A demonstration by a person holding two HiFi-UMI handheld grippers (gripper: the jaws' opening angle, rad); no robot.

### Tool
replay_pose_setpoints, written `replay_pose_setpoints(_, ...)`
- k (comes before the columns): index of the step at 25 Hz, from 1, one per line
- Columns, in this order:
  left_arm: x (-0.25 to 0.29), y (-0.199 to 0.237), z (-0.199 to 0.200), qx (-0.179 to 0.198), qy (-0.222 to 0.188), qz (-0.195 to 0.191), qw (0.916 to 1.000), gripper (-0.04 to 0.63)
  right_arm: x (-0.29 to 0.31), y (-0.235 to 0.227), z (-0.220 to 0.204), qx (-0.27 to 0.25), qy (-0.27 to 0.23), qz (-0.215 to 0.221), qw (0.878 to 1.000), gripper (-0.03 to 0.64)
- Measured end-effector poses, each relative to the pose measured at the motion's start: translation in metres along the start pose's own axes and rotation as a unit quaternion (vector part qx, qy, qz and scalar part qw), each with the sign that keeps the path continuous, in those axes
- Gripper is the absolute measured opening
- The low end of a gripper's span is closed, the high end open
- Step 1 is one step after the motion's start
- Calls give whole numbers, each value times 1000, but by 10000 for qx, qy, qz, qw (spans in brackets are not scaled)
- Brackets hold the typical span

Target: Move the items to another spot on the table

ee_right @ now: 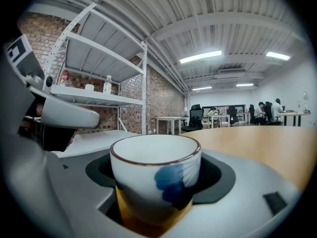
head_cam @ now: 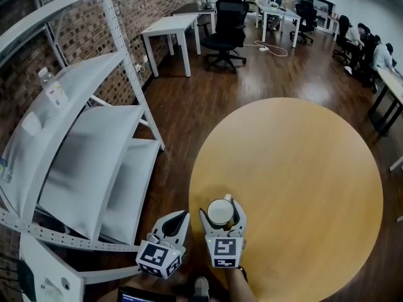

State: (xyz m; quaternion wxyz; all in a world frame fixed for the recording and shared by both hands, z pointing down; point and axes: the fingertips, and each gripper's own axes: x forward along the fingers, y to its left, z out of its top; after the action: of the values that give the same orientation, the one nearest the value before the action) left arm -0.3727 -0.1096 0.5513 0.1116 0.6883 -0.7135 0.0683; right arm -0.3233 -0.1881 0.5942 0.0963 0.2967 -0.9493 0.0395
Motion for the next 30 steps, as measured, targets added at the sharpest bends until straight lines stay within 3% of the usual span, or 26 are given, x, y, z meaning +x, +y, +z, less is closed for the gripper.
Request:
replay_pose_setpoints(10,2,-10,-1,-39,-14,-117,9999,6,-3,0,-4,100,115,-165,9997,419)
replay_pose_setpoints(30,-13,-10,1,-71,-17,-17,10000,6,-10,4,-6,209,256,-4,9995,433)
